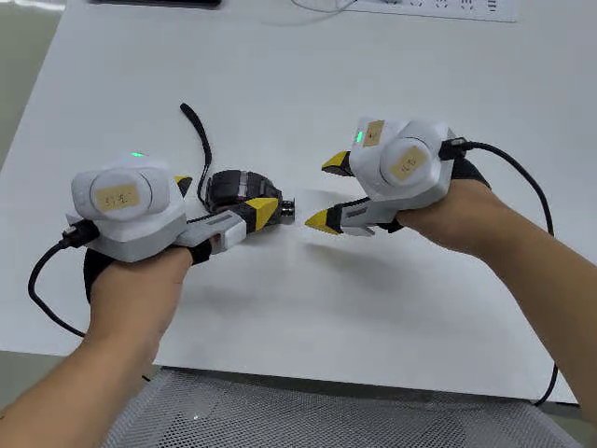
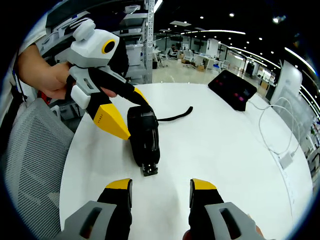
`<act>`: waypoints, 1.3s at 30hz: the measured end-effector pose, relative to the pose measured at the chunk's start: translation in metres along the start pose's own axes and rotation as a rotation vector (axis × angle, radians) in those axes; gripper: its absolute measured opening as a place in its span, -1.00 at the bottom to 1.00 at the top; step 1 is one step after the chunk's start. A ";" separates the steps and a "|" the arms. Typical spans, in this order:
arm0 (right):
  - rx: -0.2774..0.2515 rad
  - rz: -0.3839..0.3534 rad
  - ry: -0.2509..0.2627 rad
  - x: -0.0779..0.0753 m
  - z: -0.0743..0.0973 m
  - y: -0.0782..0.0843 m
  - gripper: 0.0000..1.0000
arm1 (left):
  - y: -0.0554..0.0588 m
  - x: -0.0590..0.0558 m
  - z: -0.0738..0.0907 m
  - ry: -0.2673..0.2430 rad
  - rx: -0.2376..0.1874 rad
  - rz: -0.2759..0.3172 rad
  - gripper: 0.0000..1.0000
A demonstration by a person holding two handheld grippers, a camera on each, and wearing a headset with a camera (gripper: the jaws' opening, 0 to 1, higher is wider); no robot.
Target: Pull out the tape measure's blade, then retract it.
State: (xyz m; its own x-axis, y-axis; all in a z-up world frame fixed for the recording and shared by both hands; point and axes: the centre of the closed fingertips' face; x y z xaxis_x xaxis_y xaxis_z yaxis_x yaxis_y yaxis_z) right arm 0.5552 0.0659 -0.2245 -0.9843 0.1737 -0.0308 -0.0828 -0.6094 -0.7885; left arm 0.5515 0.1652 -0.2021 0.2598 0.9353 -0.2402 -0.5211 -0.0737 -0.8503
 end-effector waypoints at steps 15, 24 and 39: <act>-0.012 -0.049 0.065 -0.001 0.032 0.008 0.10 | 0.002 0.000 0.016 0.068 0.014 -0.061 0.52; -0.029 -0.074 0.104 -0.004 0.048 0.009 0.20 | 0.003 0.003 0.025 0.092 0.019 -0.088 0.59; -0.063 -0.123 0.158 -0.004 0.074 0.014 0.32 | 0.000 0.008 0.041 0.144 0.029 -0.128 0.65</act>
State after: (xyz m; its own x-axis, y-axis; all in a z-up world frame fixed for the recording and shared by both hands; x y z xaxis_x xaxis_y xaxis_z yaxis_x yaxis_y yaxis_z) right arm 0.5463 -0.0005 -0.1895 -0.9302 0.3661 -0.0245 -0.1858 -0.5276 -0.8289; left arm 0.5204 0.1864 -0.1853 0.4384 0.8769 -0.1973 -0.4993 0.0550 -0.8647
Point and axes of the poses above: the centre of the closed fingertips' face, and the gripper's own axes: z roughly backward along the fingers, x roughly to its left, y roughly out of its underside, and after that the axes turned 8 degrees about -x, right-handed
